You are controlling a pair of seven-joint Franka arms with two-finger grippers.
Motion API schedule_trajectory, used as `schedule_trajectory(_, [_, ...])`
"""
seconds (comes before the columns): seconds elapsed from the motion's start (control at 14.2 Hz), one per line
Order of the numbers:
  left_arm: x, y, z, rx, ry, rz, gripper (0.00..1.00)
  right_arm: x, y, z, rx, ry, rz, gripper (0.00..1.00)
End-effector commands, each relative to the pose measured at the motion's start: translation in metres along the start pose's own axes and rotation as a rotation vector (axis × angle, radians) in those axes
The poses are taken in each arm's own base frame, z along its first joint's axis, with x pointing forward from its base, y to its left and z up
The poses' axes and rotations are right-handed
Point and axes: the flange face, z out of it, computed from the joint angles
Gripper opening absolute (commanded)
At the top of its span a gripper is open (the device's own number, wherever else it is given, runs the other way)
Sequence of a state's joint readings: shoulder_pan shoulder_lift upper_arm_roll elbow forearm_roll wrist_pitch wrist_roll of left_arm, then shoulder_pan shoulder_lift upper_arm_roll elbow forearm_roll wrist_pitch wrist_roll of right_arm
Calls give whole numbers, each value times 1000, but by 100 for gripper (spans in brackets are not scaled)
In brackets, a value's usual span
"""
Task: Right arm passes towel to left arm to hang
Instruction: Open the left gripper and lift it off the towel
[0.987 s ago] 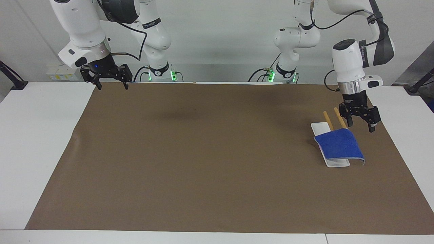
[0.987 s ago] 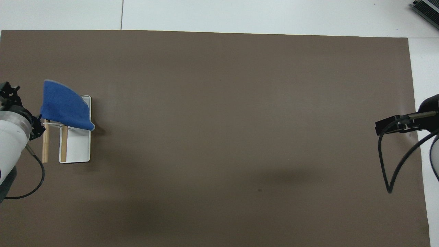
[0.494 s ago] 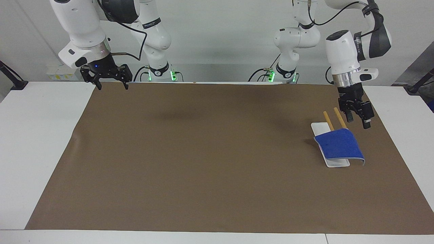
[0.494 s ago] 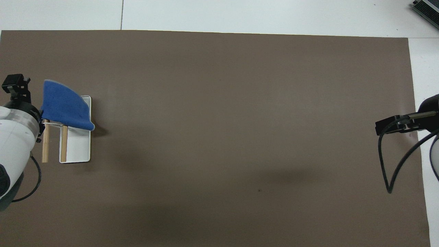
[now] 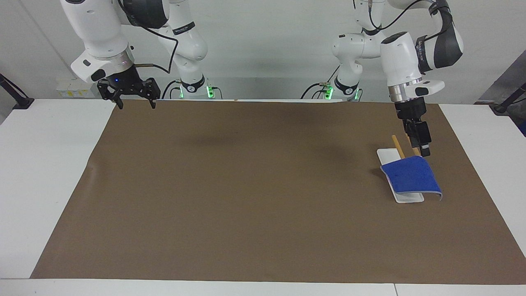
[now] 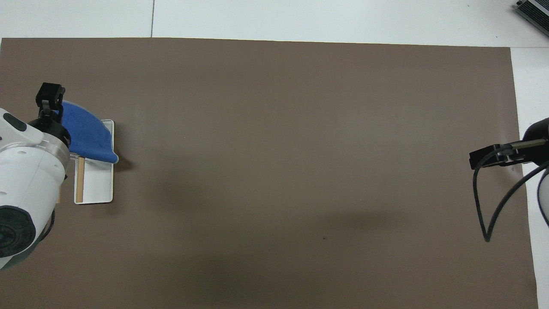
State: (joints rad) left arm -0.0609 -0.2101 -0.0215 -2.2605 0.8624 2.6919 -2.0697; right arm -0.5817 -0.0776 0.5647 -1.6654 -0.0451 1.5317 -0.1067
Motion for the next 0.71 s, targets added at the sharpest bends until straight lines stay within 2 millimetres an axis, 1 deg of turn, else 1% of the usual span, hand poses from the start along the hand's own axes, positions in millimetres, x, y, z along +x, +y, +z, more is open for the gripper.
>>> schedule_trajectory(0.0, [2,17,2,-24,-1,110,100,-5,-2,-1,12,12,6,100])
schedule_trajectory(0.07, [3,22,4,-28,1,155,100,-5,-2,-1,12,12,6,100])
schedule_trajectory(0.35, [9,44,4,-58,13,227,100,-5,-2,-1,10,12,6,100])
schedule_trajectory(0.42, [12,51,2,-70,19,260,100,-5,-2,-1,12,12,6,100])
schedule_trajectory(0.63, [15,59,2,-74,12,334,100,-5,-1,-1,12,12,8,100])
